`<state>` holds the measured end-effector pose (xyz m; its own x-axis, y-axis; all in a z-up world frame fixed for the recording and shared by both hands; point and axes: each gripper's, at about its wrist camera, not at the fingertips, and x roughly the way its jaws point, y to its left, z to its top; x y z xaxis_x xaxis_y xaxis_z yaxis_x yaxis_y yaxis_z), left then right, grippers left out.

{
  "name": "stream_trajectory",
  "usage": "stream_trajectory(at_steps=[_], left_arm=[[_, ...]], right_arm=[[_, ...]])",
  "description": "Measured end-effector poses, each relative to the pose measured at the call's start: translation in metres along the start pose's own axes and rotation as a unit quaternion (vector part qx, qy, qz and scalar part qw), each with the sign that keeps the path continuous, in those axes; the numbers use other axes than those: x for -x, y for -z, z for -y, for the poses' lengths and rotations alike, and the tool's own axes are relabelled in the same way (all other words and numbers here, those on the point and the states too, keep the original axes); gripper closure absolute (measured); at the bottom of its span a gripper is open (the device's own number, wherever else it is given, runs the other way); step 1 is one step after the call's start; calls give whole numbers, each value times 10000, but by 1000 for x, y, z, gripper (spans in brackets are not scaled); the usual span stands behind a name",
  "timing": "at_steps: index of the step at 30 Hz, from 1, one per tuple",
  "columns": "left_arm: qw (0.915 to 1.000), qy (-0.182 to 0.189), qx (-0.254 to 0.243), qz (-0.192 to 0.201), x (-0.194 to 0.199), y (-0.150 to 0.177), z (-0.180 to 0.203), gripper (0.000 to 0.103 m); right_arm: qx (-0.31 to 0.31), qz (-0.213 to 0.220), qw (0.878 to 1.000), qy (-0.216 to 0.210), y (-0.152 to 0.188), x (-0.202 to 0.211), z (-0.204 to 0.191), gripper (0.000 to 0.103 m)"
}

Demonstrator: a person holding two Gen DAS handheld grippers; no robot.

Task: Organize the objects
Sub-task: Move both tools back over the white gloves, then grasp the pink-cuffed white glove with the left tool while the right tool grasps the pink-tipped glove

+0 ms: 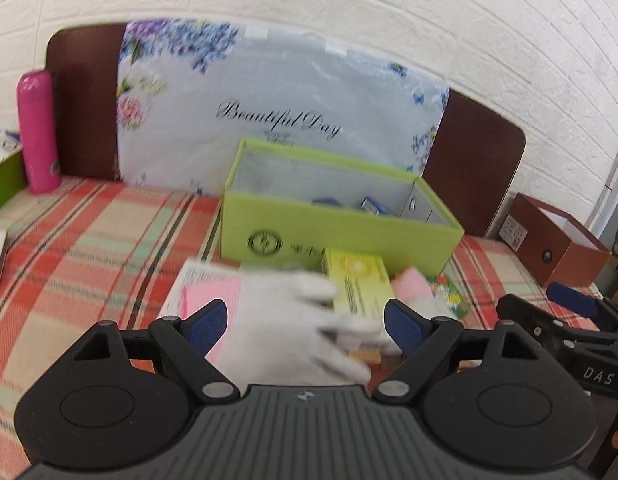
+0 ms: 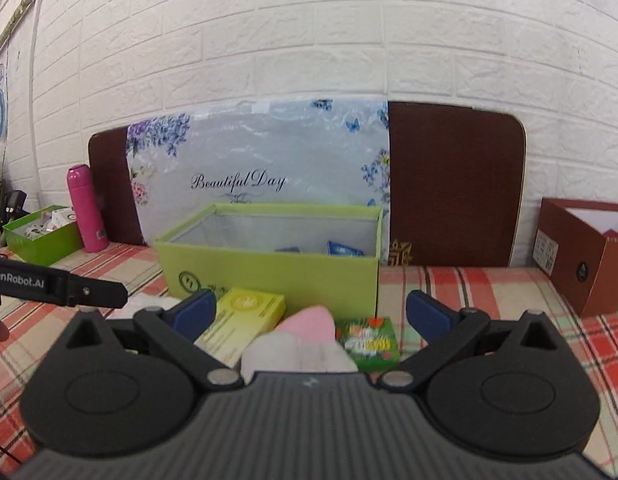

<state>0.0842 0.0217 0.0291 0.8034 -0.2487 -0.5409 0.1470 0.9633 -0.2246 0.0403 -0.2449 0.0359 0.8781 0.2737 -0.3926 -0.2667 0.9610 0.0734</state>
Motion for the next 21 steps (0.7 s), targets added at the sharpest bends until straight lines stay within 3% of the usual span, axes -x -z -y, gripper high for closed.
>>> stream_trajectory(at_steps=[10, 15, 21], left_arm=[[9982, -253, 263, -474, 4, 40, -18, 14], [9981, -355, 248, -429, 3, 46, -20, 14], [9986, -361, 292, -257, -14, 31, -21, 14]], right_arm=[[-378, -623, 9973, 67, 52, 14, 1, 0], [-587, -836, 9947, 68, 69, 14, 2, 0], [-641, -958, 9933, 57, 80, 16, -2, 0]])
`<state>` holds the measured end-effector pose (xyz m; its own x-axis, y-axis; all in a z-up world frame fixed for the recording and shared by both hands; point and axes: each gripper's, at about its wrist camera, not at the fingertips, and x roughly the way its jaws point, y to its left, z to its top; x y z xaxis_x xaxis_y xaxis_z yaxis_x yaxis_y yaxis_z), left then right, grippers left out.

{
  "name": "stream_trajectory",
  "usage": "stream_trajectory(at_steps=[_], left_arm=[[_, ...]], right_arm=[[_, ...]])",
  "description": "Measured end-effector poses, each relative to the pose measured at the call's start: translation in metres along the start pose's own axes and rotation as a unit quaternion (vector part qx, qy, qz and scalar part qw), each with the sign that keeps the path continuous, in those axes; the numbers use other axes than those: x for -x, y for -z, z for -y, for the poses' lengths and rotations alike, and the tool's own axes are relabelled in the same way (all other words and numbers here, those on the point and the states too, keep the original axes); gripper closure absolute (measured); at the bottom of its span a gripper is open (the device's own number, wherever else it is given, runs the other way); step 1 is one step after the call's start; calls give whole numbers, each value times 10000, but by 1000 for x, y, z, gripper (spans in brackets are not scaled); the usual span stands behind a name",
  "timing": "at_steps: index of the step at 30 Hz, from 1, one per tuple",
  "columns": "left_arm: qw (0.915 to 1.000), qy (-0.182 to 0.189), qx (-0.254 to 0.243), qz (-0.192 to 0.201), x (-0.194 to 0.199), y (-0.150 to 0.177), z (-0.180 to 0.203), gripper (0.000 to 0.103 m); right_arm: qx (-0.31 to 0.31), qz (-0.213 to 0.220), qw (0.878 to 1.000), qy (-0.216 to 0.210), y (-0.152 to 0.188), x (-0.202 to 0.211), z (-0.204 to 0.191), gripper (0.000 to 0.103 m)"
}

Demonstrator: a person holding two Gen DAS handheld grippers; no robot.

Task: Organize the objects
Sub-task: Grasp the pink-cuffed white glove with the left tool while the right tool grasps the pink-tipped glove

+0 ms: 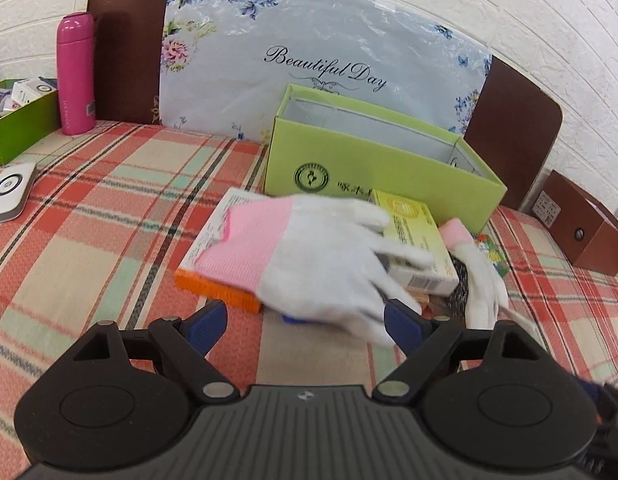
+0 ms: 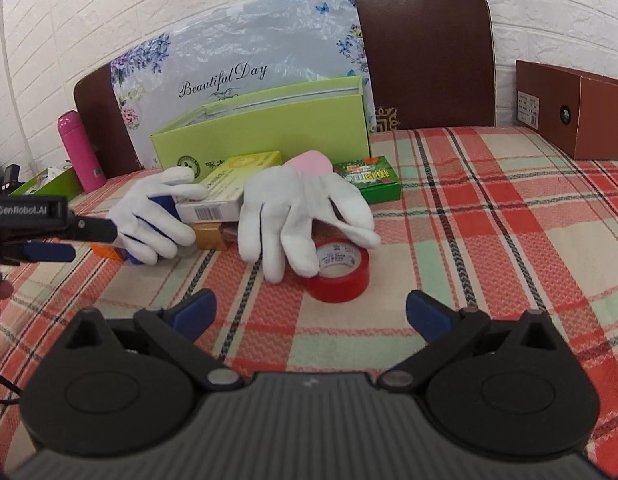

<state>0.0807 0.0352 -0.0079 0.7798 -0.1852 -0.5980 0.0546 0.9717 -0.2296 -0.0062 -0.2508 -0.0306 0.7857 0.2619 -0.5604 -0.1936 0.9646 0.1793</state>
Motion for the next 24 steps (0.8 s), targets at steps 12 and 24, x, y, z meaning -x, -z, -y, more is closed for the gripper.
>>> stream_trajectory(at_steps=[12, 24], left_arm=[[9979, 578, -175, -252, -4, -7, -10, 94], [9945, 757, -460, -558, 28, 24, -37, 94]], right_arm=[[366, 184, 9991, -130, -20, -5, -6, 10], [717, 37, 9965, -430, -67, -78, -9, 37]])
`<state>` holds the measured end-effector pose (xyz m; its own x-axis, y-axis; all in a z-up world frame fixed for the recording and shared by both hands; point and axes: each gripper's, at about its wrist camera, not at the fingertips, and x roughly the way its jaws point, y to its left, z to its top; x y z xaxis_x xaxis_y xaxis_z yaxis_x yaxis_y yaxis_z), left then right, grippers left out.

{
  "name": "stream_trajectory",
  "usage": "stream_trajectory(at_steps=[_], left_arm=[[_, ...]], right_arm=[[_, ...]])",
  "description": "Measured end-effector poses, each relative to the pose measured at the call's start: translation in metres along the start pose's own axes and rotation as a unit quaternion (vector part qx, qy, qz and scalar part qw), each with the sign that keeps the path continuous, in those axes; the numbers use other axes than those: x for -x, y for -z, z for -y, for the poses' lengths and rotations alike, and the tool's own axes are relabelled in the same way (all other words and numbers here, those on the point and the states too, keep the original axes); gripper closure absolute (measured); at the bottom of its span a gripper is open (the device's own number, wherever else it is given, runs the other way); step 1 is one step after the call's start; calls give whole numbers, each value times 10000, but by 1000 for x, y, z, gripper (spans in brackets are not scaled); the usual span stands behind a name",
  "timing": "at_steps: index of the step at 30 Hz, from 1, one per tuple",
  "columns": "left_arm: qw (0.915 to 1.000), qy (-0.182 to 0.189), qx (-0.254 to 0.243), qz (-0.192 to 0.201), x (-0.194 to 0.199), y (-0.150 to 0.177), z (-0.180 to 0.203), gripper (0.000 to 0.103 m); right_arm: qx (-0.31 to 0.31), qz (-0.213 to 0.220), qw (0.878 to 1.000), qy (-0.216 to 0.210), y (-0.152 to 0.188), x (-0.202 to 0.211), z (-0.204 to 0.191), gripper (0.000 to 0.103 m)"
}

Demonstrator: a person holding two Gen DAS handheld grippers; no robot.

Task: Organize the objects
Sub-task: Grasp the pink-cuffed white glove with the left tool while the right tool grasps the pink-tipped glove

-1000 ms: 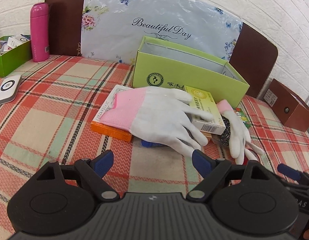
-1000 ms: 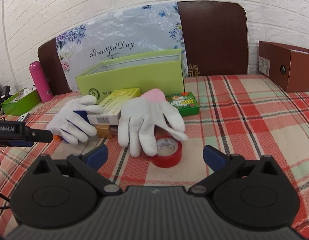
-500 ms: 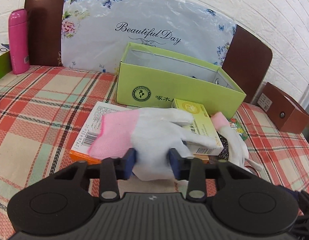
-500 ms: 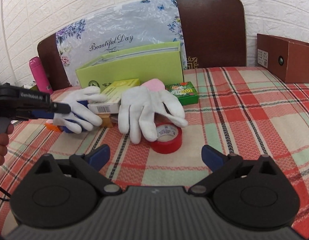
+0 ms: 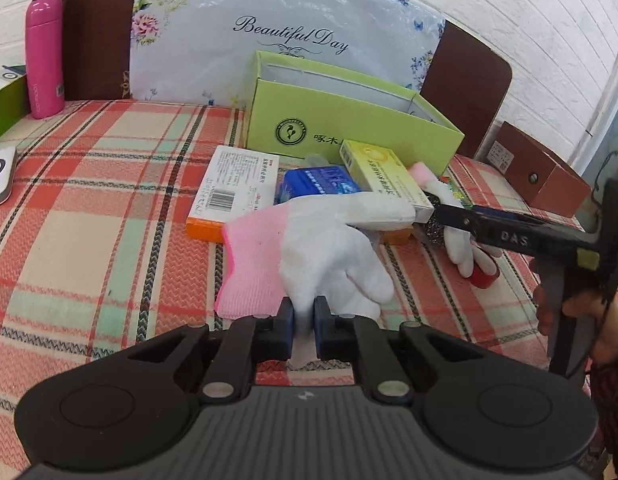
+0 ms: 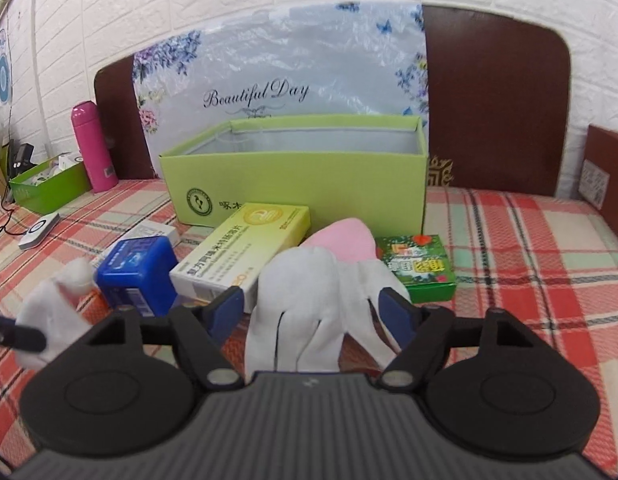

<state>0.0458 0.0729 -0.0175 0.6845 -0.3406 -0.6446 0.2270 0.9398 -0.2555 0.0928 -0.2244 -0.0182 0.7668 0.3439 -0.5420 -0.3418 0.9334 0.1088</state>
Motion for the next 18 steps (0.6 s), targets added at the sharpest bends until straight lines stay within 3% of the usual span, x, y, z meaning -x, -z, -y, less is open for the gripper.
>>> stream_trajectory(at_steps=[2, 3, 5, 6, 7, 11, 15, 16, 17, 18], left_arm=[[10000, -30, 78, 38, -1, -1, -1, 86], [9999, -40, 96, 73, -1, -2, -1, 82], [9998, -100, 101, 165, -2, -4, 2, 55], [9996, -154, 81, 207, -3, -5, 4, 47], [9994, -207, 44, 258, -4, -5, 6, 40], [9992, -203, -39, 334, -9, -9, 10, 35], [9993, -228, 104, 284, -19, -10, 9, 34], [9995, -150, 118, 251, -21, -10, 9, 37], [9997, -56, 122, 223, -21, -9, 9, 49], [9998, 0, 107, 196, -20, -9, 10, 55]], right_arm=[[-72, -94, 9998, -178, -1, 1, 0, 60], [-45, 3, 10000, -84, -2, 6, -2, 78], [194, 209, 9996, 86, -2, 21, -9, 84], [304, 306, 9990, 118, -2, 30, -13, 90], [365, 380, 9986, 98, -1, 39, -15, 91], [463, 321, 9980, -300, 5, 72, -21, 92], [650, -262, 9948, -733, 29, 80, -34, 89], [706, -475, 9927, -854, 39, 78, -39, 85], [732, -608, 9913, -907, 47, 77, -42, 80], [740, -682, 9907, -916, 52, 76, -44, 66]])
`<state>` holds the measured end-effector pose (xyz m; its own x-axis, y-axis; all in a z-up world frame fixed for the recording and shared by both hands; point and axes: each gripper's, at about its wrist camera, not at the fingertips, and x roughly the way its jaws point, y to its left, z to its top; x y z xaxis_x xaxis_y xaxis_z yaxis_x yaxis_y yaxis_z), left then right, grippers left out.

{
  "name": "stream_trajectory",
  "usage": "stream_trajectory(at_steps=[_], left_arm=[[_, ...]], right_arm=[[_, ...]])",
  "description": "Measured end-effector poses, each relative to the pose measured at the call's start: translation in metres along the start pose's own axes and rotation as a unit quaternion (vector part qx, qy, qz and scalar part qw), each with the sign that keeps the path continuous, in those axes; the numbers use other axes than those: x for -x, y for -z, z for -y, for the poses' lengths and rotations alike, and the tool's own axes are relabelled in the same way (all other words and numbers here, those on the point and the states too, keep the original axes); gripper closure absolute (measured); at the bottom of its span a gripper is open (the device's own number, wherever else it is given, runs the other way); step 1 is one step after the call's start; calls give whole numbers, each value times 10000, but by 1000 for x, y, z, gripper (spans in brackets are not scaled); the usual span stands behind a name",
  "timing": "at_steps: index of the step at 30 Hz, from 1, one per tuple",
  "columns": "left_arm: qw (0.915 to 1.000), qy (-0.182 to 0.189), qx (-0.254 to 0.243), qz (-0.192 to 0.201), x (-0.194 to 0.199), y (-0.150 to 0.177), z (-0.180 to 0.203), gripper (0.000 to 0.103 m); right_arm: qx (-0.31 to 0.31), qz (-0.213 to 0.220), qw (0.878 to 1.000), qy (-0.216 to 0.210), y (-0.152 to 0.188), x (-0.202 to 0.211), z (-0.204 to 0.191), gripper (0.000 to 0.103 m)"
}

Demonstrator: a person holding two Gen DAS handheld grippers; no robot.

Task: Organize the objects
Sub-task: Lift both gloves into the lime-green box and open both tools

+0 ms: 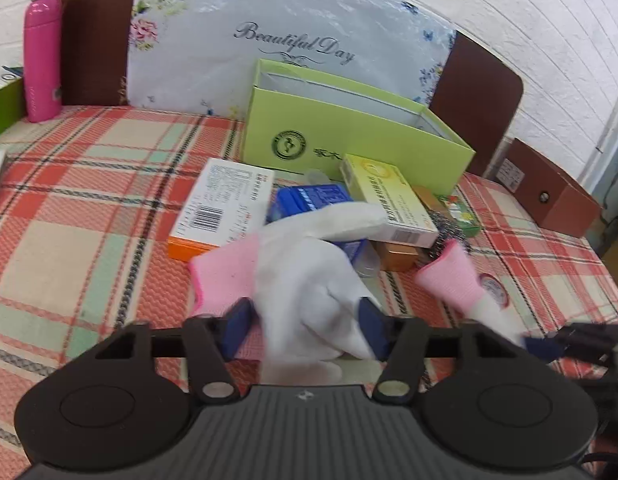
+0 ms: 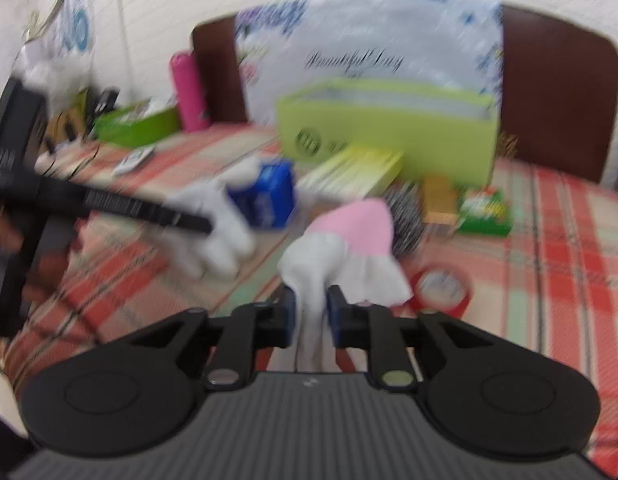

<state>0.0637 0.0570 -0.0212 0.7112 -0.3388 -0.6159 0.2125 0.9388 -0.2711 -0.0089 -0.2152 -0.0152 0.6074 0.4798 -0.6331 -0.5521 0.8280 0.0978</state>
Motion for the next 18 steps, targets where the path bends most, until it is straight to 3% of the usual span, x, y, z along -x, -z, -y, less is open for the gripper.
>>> stream_trajectory(at_steps=[1, 8, 12, 15, 17, 18], left_arm=[[10000, 19, -42, -15, 1, 1, 1, 57], [9998, -157, 134, -11, 0, 2, -5, 48], [9999, -126, 85, 25, 0, 2, -3, 49], [10000, -79, -10, -26, -2, 2, 0, 50], [10000, -37, -31, -80, -5, 2, 1, 65], [9999, -33, -26, -103, -6, 2, 1, 68]], right_arm=[[3, -33, 10000, 1, 4, 0, -3, 55], [-498, 315, 9982, 116, -5, 3, 10, 29], [-697, 147, 9973, 194, -4, -12, 16, 30], [-755, -18, 9971, 55, 2, -20, 14, 39], [-654, -37, 9978, 94, 4, -22, 11, 43], [-586, -45, 9982, 123, 4, -23, 9, 53]])
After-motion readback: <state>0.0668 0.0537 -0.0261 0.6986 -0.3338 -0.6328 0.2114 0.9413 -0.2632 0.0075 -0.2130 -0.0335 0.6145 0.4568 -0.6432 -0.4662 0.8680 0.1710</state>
